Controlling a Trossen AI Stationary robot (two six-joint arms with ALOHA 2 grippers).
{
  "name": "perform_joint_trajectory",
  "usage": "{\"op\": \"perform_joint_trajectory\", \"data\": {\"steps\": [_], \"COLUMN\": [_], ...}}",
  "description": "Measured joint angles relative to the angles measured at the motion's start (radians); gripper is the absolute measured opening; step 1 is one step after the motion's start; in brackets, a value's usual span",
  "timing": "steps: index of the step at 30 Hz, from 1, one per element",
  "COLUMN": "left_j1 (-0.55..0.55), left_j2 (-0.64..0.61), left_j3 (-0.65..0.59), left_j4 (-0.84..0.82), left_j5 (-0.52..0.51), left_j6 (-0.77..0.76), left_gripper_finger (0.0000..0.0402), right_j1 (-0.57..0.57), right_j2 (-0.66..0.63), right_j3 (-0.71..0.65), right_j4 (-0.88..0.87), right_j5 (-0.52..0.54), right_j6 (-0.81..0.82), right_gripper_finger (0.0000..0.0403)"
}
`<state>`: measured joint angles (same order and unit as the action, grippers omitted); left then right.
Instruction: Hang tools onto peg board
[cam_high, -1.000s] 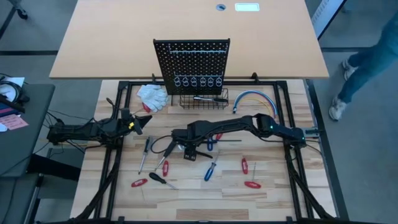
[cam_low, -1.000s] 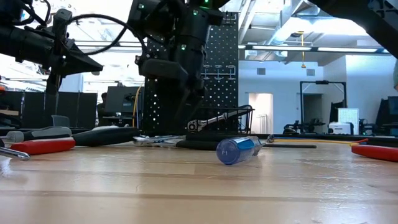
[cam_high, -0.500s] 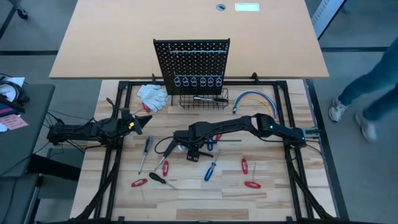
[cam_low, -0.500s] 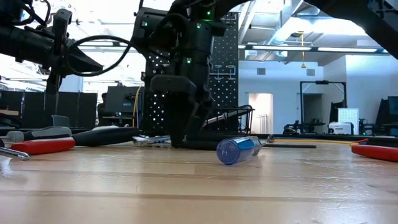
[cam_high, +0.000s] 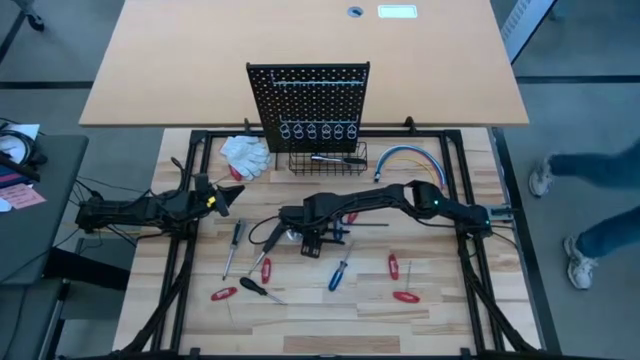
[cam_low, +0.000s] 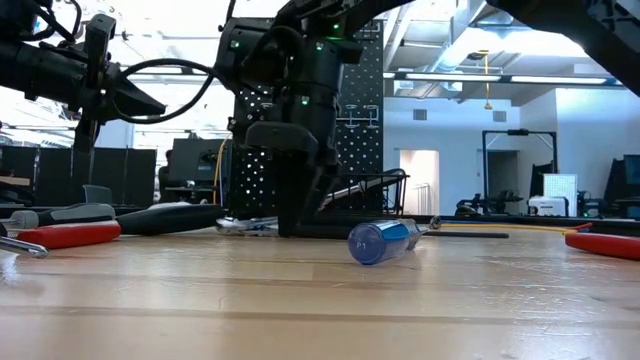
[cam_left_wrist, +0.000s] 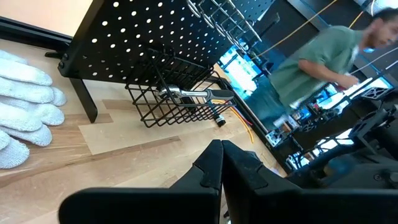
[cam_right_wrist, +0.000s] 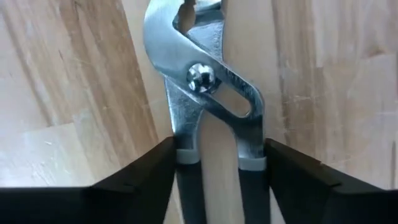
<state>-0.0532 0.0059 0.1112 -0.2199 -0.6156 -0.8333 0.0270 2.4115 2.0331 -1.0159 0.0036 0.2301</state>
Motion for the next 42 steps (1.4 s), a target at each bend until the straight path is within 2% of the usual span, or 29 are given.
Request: {"op": "perform_joint_trajectory", "data": {"steps": [13, 18, 24, 35, 39, 42], "left_j1": [0.0, 0.0, 0.0, 0.0, 0.0, 0.0], "left_j2": [0.0, 0.0, 0.0, 0.0, 0.0, 0.0], "left_j3": [0.0, 0.0, 0.0, 0.0, 0.0, 0.0], "left_j4": [0.0, 0.0, 0.0, 0.001, 0.001, 0.001], "left_j5": [0.0, 0.0, 0.0, 0.0, 0.0, 0.0], "left_j6": [0.0, 0.0, 0.001, 0.001, 0.001, 0.0], "left_gripper_finger": [0.0, 0.0, 0.0, 0.0, 0.0, 0.0], "right_j1": [-0.014, -0.016, -0.026, -0.126, -0.147, -0.152], "right_j2": [-0.008, -0.007, -0.025, -0.027, -0.027, -0.027], "right_j3": [-0.072, -0.072, -0.075, -0.067, -0.067, -0.066], "right_j4": [0.016, 0.021, 0.019, -0.017, -0.027, -0.016], "right_j5": [-0.001, -0.003, -0.004, -0.033, -0.035, -0.035], "right_j6": [-0.034, -0.033, -0.031, -0.201, -0.206, -0.212], "right_gripper_finger": [0.0081, 0.0044, 0.0045, 0.0046, 0.0068, 0.0105]}}
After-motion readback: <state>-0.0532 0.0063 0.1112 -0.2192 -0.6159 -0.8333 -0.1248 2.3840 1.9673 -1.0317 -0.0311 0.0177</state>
